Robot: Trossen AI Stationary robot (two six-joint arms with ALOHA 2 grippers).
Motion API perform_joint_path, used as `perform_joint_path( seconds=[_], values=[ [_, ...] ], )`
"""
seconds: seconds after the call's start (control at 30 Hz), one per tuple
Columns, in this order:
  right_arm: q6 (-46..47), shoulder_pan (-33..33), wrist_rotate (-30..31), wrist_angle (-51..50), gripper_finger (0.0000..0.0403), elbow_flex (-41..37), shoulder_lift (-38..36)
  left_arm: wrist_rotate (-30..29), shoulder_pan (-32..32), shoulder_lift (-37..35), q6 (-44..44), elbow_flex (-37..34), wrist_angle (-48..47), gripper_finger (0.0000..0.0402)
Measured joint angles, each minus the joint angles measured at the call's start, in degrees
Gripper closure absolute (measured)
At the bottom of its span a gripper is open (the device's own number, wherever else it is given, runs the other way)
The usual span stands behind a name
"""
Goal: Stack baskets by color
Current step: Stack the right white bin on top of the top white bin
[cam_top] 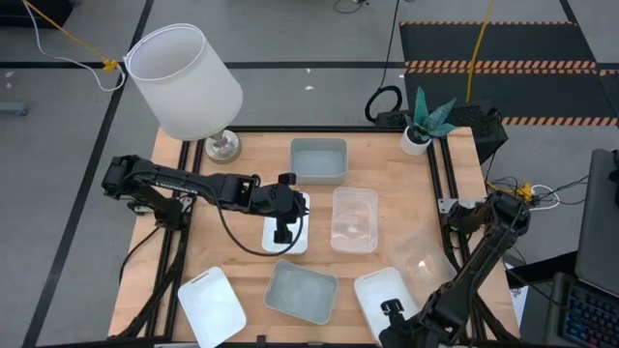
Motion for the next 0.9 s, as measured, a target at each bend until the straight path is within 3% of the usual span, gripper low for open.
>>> perform_joint_path(
  seconds=[0.47,0.9],
  values=[
    [-11.55,0.02,1.56,-0.32,0.0403,0.07,-11.79,0.04,-4.99,0.0,8.2,0.0,3.44,0.0351],
    [-23.81,-1.25,5.74,-3.65,0.0403,0.09,-16.99,0.64,-11.47,0.0,16.12,0.0,15.51,0.0211]
  ],
)
